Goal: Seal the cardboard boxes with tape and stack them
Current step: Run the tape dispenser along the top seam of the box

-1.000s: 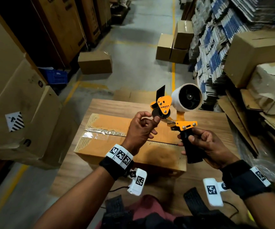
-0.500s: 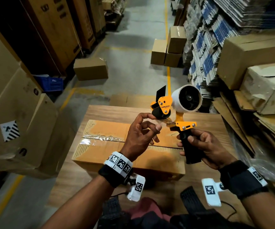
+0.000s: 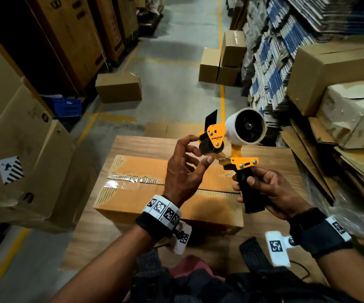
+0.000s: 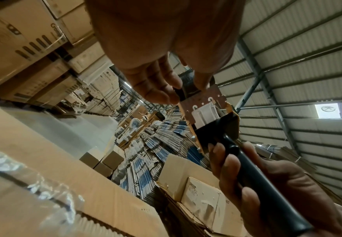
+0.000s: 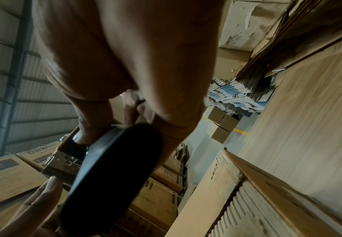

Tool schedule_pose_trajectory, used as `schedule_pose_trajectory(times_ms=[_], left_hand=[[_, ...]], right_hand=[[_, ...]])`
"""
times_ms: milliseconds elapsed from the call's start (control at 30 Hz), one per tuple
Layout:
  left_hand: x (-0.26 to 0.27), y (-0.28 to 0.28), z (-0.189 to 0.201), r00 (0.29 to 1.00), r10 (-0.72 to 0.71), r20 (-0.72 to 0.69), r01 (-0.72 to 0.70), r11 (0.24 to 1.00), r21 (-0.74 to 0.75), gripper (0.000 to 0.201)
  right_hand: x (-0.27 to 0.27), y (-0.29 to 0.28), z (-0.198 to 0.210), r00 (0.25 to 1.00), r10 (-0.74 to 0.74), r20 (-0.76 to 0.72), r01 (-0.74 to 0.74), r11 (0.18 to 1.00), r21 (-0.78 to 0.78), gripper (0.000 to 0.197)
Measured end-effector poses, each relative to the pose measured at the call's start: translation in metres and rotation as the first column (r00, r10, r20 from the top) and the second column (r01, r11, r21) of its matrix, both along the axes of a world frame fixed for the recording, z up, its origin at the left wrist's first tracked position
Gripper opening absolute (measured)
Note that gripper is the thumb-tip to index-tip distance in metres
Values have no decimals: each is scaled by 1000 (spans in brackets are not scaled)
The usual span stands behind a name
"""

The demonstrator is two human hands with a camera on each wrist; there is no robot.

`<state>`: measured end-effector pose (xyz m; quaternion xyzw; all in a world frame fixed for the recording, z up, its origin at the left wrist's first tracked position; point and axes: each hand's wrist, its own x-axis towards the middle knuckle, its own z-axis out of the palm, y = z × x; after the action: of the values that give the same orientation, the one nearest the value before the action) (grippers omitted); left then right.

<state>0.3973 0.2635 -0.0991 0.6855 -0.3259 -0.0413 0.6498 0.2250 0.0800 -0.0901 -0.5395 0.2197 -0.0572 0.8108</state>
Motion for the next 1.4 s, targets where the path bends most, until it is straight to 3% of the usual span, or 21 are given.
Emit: schedule_pose_trajectory(times_ms=[133, 467, 600, 767, 1000, 1133, 1267, 1400], left_hand=[[11, -1, -1, 995, 44, 89, -44, 999, -3, 31], [14, 2, -5, 973, 48, 225, -33, 997, -70, 13], [18, 5, -8, 979, 34, 201, -17, 996, -82, 14], [23, 14, -7, 985, -113, 128, 112, 994, 11, 29], [31, 22, -10, 920, -163, 355, 152, 987, 59, 25], [23, 23, -11, 853, -126, 506, 93, 992, 89, 20], [26, 24, -16, 803, -190, 564, 144, 982, 126, 6], [28, 27, -18, 803, -219, 554, 171, 976, 137, 5]], right_hand=[[0, -1, 0, 1000, -9, -5, 9, 1000, 1, 36], [0, -3, -3, 1000, -23, -13, 23, 999, 25, 38], [0, -7, -2, 1000, -15, -19, 15, 1000, -1, 39], [-6, -16, -4, 999, 18, -45, -20, 998, -53, 44], [-13, -23, -15, 999, 23, -45, -23, 1000, -6, 35], [-15, -26, -21, 999, 33, -23, -33, 999, 27, 31], [-17, -31, -26, 999, 51, -5, -51, 998, 22, 38], [-20, -32, -27, 999, 54, 4, -54, 999, -6, 28]])
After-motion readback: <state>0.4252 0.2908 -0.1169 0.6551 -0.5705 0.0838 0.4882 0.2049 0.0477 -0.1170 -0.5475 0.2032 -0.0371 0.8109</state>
